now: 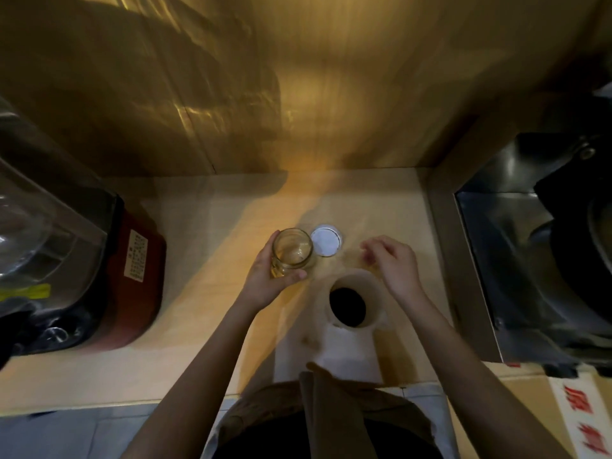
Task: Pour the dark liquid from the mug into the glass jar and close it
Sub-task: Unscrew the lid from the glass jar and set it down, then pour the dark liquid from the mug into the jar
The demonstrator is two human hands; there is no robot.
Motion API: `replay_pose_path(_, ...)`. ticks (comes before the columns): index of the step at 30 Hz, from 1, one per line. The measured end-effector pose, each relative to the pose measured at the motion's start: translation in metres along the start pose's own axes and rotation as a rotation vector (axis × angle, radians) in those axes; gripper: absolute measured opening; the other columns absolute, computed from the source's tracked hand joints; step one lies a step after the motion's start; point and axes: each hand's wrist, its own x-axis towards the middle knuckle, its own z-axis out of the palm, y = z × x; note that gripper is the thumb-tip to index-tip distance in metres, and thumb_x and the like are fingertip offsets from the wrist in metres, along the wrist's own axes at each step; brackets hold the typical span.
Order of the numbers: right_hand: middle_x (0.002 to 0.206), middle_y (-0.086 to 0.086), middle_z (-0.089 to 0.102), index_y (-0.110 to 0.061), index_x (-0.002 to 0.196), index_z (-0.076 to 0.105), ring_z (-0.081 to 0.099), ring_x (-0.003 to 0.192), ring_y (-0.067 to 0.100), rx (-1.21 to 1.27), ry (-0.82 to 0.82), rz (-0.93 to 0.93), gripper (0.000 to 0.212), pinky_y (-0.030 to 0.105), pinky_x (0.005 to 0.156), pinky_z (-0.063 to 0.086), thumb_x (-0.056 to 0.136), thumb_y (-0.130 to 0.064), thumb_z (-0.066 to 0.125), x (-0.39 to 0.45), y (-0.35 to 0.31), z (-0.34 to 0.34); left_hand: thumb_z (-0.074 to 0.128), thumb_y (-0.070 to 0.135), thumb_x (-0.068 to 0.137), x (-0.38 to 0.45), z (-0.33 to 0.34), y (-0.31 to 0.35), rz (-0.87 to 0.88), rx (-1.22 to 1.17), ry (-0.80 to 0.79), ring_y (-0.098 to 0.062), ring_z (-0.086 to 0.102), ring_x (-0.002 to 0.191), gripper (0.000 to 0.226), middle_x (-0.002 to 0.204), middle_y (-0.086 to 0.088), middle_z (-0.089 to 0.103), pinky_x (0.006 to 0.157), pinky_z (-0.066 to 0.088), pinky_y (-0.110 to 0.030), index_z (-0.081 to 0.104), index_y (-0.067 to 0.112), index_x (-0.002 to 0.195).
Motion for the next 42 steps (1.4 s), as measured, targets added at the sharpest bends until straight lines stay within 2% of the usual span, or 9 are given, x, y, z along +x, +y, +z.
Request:
replay_pose_path(5, 0.082, 0.004, 0.062, -0.012, 0.085, 0.063, 0.056, 0.079, 0.017, 0.217, 0.123, 0.106, 0.017, 0.029, 0.072, 0.043, 0.096, -0.014, 0.05, -0.061, 0.04, -0.008, 0.073, 0.051, 0.05, 0.0, 0.001, 0.001, -0.03, 0.008, -0.008, -0.015, 0.041, 0.13, 0.11, 0.141, -0.002, 0.046, 0.104, 0.033, -0.025, 0.023, 0.02, 0.143)
replay_pose_path(11, 0.068, 0.003, 0.047, -0.004, 0.076, 0.052, 0.043, 0.06, 0.008, 0.198, 0.133, 0.076, 0.021, 0.01, 0.053, 0.037, 0.092, -0.017, 0.058, -0.085, 0.062, 0.006, 0.076, 0.05, 0.053, 0.002, -0.001, -0.005, -0.022, 0.034, -0.012, -0.018, 0.043, 0.13, 0.104, 0.139, -0.004, 0.048, 0.112, 0.034, -0.042, 0.027, 0.022, 0.14)
replay_pose_path(15, 0.051, 0.004, 0.034, -0.009, 0.053, 0.042, 0.034, 0.046, 0.006, 0.216, 0.151, 0.032, 0.043, 0.018, 0.046, 0.028, 0.09, -0.02, 0.061, -0.086, 0.06, 0.008, 0.075, 0.05, 0.052, 0.001, 0.0, -0.001, -0.012, 0.026, -0.022, -0.017, 0.044, 0.128, 0.105, 0.137, -0.003, 0.049, 0.109, 0.034, -0.032, 0.027, 0.021, 0.141)
replay_pose_path(20, 0.049, 0.005, 0.033, -0.008, 0.051, 0.043, 0.036, 0.047, 0.008, 0.249, 0.119, 0.036, 0.042, 0.023, 0.049, 0.033, 0.089, -0.015, 0.06, -0.079, 0.055, 0.008, 0.072, 0.051, 0.053, -0.001, 0.0, 0.003, -0.014, 0.069, -0.025, -0.016, 0.042, 0.129, 0.11, 0.139, 0.0, 0.046, 0.101, 0.031, -0.023, 0.019, 0.019, 0.144)
replay_pose_path(25, 0.041, -0.007, 0.038, -0.01, 0.048, 0.043, 0.036, 0.039, -0.002, 0.317, 0.174, 0.032, 0.045, 0.009, 0.042, 0.034, 0.09, -0.003, 0.056, -0.066, 0.041, 0.006, 0.063, 0.028, 0.077, -0.006, -0.006, 0.008, -0.011, 0.144, 0.042, -0.023, 0.035, 0.135, 0.084, 0.148, -0.008, 0.036, 0.106, 0.031, -0.03, 0.016, 0.015, 0.146)
replay_pose_path(28, 0.047, 0.001, 0.038, -0.009, 0.05, 0.046, 0.037, 0.041, -0.002, 0.327, 0.197, 0.005, 0.041, 0.01, 0.043, 0.035, 0.09, -0.003, 0.055, -0.055, 0.03, 0.003, 0.036, 0.026, 0.078, -0.015, -0.008, 0.008, 0.019, 0.03, 0.196, -0.025, 0.048, 0.12, 0.059, 0.132, -0.015, 0.051, 0.1, 0.043, -0.043, 0.037, 0.011, 0.135)
replay_pose_path(32, 0.034, -0.012, 0.044, -0.012, 0.045, 0.046, 0.042, 0.039, -0.006, 0.369, 0.218, -0.02, 0.046, 0.007, 0.043, 0.036, 0.089, -0.001, 0.055, -0.039, 0.017, 0.004, 0.028, 0.026, 0.082, -0.016, 0.002, -0.001, -0.027, -0.028, 0.373, -0.029, 0.055, 0.098, 0.036, 0.102, -0.015, 0.06, 0.084, 0.046, -0.041, 0.056, 0.008, 0.099)
replay_pose_path(38, 0.045, 0.004, 0.036, -0.004, 0.053, 0.049, 0.036, 0.039, 0.002, 0.349, 0.22, -0.024, 0.037, 0.011, 0.044, 0.036, 0.089, -0.002, 0.056, -0.033, 0.014, 0.011, 0.031, 0.046, 0.077, -0.02, 0.014, -0.009, -0.115, -0.187, 0.366, -0.02, 0.05, 0.07, 0.056, 0.073, -0.012, 0.057, 0.065, 0.038, -0.025, 0.058, -0.004, 0.075)
replay_pose_path(42, 0.042, 0.003, 0.037, -0.002, 0.052, 0.052, 0.035, 0.039, 0.004, 0.303, 0.209, 0.005, 0.037, 0.011, 0.043, 0.035, 0.089, -0.004, 0.058, -0.02, 0.017, 0.021, 0.035, 0.033, 0.088, -0.006, 0.016, -0.011, -0.186, -0.248, 0.371, -0.019, 0.047, 0.061, 0.045, 0.062, -0.011, 0.053, 0.066, 0.038, -0.032, 0.053, 0.003, 0.06)
